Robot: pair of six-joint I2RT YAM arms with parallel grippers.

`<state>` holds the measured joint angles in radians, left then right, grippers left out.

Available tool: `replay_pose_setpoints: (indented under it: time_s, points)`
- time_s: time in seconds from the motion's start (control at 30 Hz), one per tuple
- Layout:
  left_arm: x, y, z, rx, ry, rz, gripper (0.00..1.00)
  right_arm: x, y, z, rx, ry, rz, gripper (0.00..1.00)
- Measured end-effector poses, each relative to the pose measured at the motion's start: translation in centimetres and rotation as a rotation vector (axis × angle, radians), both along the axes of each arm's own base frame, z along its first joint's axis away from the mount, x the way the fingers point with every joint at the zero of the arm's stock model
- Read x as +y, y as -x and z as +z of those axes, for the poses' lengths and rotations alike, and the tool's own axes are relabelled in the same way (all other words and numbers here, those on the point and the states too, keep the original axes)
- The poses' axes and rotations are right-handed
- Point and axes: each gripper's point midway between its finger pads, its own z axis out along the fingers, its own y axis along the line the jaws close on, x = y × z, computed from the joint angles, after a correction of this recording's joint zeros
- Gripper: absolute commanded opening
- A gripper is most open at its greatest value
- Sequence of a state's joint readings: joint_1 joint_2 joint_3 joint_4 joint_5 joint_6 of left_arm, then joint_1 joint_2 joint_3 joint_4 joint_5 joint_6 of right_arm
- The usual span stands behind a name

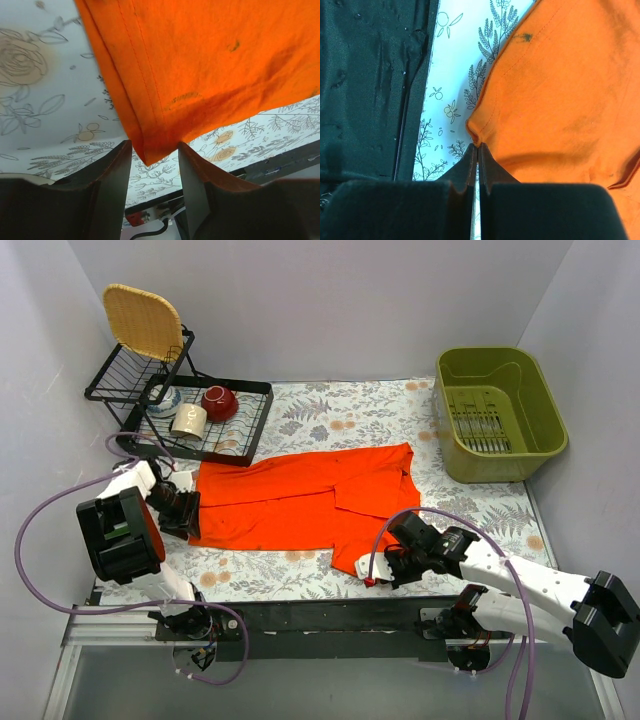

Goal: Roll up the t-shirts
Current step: Fold the T-shirt at the center of the board.

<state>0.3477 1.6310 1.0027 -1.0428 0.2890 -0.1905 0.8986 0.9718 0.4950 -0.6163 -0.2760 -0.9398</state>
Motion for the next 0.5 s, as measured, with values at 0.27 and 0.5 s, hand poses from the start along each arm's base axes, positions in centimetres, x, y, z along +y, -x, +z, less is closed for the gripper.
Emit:
replay_pose_setpoints:
  time_s: [0.27,0.5]
  points:
    - [-0.3,2.6,-1.7,0.071,-0.018,-0.027,0.32,0.1,-0.1,-0.3,0.005,0.006,-0.002,0.01]
    - [-0.1,3.0,-2.0,0.073,-0.035,-0.036,0.05,0.2,-0.2,-0.3,0.008,0.01,-0.002,0.01]
